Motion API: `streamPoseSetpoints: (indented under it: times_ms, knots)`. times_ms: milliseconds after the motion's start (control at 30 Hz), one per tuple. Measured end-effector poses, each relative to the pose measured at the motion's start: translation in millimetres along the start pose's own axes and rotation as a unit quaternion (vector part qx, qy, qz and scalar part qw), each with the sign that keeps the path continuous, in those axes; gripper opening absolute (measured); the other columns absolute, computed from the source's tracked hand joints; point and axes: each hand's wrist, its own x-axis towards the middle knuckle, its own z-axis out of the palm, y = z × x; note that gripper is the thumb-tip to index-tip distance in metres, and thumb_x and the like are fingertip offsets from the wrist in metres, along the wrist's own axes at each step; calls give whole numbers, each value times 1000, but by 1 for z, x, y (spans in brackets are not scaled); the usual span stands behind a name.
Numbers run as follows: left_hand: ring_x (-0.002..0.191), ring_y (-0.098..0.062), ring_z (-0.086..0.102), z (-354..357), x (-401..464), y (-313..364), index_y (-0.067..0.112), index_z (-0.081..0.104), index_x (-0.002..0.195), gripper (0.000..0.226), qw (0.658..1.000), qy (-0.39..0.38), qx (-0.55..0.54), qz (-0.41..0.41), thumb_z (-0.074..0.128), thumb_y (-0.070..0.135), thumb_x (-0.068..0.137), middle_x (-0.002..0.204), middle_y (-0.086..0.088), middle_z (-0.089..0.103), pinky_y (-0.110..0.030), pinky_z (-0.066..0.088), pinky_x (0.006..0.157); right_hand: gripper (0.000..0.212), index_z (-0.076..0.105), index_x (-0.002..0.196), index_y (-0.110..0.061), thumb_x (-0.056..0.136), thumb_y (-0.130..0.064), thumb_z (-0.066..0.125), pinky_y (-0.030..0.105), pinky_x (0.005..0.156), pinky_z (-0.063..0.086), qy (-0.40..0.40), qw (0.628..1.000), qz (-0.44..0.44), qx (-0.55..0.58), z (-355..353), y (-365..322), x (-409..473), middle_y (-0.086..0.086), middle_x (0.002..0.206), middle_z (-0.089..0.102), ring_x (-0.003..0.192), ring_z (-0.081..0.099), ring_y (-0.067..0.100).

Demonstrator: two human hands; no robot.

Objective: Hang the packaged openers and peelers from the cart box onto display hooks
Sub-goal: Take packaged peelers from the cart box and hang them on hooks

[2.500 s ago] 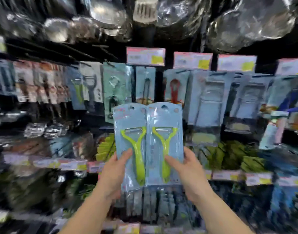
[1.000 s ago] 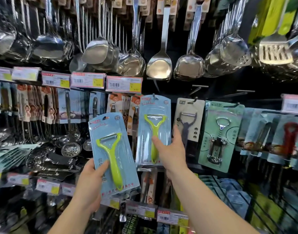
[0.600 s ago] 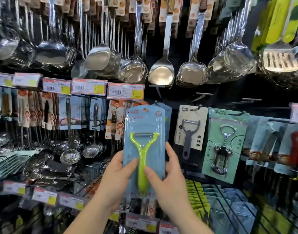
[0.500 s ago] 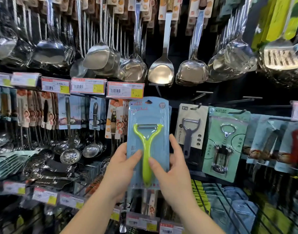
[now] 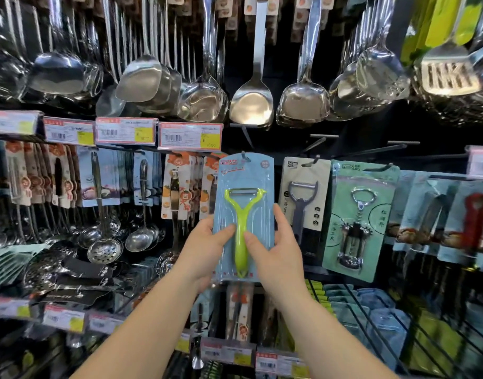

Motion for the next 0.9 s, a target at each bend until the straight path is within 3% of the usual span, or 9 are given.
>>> streamPoseSetpoints:
  times_ms: [67, 100, 167, 267, 367, 467, 533, 733, 900]
  knots:
    - [98, -30, 70, 7, 16, -2, 18, 61, 120, 30, 996, 71, 50, -9, 68, 22, 91, 107, -7, 72, -54, 54, 93, 76, 23, 151, -38, 90, -28, 67, 27, 103, 43, 3, 999, 21, -32, 1, 2, 13, -12, 146, 45, 124, 50, 5]
    - [103, -28, 66, 10, 23, -5, 16, 54, 130, 45, 987, 130, 97, -11, 70, 24, 89, 114, -5, 68, -49, 52, 97, 76, 23, 152, -37, 90, -31, 66, 29, 103, 42, 6, 998, 32, -58, -1, 5, 17, -7, 146, 44, 126, 49, 11]
    - [121, -32, 55, 14, 26, -16, 15, 47, 138, 62, 945, 243, 217, 11, 73, 32, 84, 132, -11, 58, -47, 44, 105, 74, 25, 151, -35, 89, -37, 65, 27, 104, 36, 24, 994, 45, -96, -10, 16, 16, -2, 145, 41, 130, 43, 12]
    - [128, -37, 47, 44, 12, -34, 12, 52, 133, 57, 917, 266, 284, 82, 74, 30, 83, 137, -19, 54, -47, 37, 107, 64, 37, 145, -32, 89, -37, 67, 21, 102, 34, 55, 990, 39, -122, -40, 35, 1, -3, 139, 47, 120, 44, 3]
    - [128, -36, 45, 99, -10, -50, 12, 55, 129, 51, 915, 200, 316, 151, 72, 27, 84, 134, -18, 54, -47, 33, 108, 57, 42, 141, -32, 90, -36, 65, 21, 100, 37, 98, 984, 48, -141, -94, 50, -14, -6, 134, 52, 118, 46, 2]
    - [128, -37, 47, 166, -28, -59, 11, 57, 129, 50, 898, 89, 378, 209, 67, 35, 86, 135, -17, 56, -48, 35, 108, 55, 42, 142, -31, 91, -38, 62, 31, 100, 43, 147, 968, 60, -193, -166, 59, -30, -4, 136, 52, 121, 49, 8]
    - [131, -35, 45, 218, -42, -64, 17, 55, 133, 52, 877, 0, 424, 224, 62, 43, 89, 140, -13, 53, -48, 34, 110, 55, 42, 143, -32, 92, -42, 60, 29, 100, 42, 181, 951, 70, -241, -222, 64, -44, -4, 139, 49, 124, 48, 11]
    - [138, -29, 38, 405, -119, -81, 32, 46, 141, 61, 803, -207, 502, 247, 44, 64, 89, 149, -4, 43, -46, 33, 113, 55, 45, 142, -27, 94, -53, 49, 38, 102, 44, 242, 836, 153, -468, -412, 67, -127, 3, 137, 52, 126, 46, 23]
    - [139, -30, 33, 562, -215, -92, 36, 40, 142, 60, 769, -322, 486, 263, 41, 64, 90, 153, -3, 38, -47, 28, 113, 53, 50, 138, -27, 93, -55, 48, 37, 95, 44, 296, 754, 230, -539, -566, 45, -215, 4, 131, 54, 120, 48, 26]
